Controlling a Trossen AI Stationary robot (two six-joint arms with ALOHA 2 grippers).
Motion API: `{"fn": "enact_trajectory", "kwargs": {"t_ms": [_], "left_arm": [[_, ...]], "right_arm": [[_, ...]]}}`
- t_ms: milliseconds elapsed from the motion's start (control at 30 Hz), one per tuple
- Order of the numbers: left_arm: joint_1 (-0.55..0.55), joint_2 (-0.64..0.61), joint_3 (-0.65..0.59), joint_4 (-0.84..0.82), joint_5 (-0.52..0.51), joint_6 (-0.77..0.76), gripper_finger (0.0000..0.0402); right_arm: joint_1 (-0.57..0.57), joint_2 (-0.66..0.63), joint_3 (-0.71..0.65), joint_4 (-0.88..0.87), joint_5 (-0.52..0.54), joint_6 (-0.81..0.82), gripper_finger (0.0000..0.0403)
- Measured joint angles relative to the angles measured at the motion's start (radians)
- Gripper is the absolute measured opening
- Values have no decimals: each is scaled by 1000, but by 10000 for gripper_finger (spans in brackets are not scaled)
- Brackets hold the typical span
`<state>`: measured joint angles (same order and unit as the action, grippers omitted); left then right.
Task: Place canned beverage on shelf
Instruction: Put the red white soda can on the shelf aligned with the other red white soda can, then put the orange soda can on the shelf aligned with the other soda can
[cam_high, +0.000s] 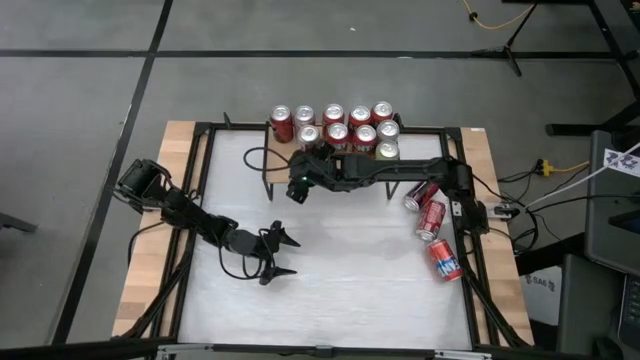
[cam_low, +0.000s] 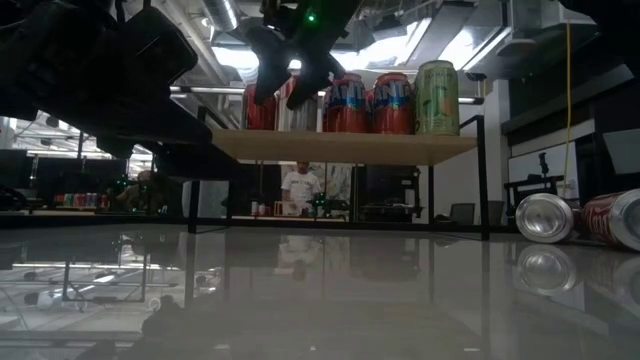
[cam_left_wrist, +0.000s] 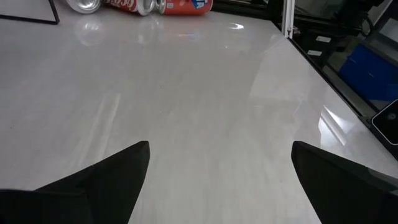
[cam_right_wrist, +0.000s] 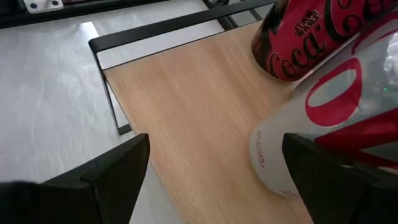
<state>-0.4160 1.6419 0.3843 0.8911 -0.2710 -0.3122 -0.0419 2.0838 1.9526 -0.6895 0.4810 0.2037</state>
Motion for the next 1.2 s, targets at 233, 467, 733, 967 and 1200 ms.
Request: {"fn": "enact_trajectory", "kwargs": {"t_ms": [233, 467, 733, 967, 1200], "left_arm": [[0, 0, 0, 0, -1, 0, 386], [0, 0, 0, 0, -1, 0, 386], [0, 0, 0, -4, -1, -1, 386], [0, 0, 0, -4, -2, -2, 386], [0, 0, 0, -4, -2, -3, 386]], "right_arm": [[6, 0, 0, 0, -4, -23, 358], [89, -40, 0, -27, -47, -23, 358], [236, -165, 2, -218, -43, 48, 358], [381, -229, 2, -586, -29, 332, 358], [530, -232, -3, -883, -74, 677, 358]]}}
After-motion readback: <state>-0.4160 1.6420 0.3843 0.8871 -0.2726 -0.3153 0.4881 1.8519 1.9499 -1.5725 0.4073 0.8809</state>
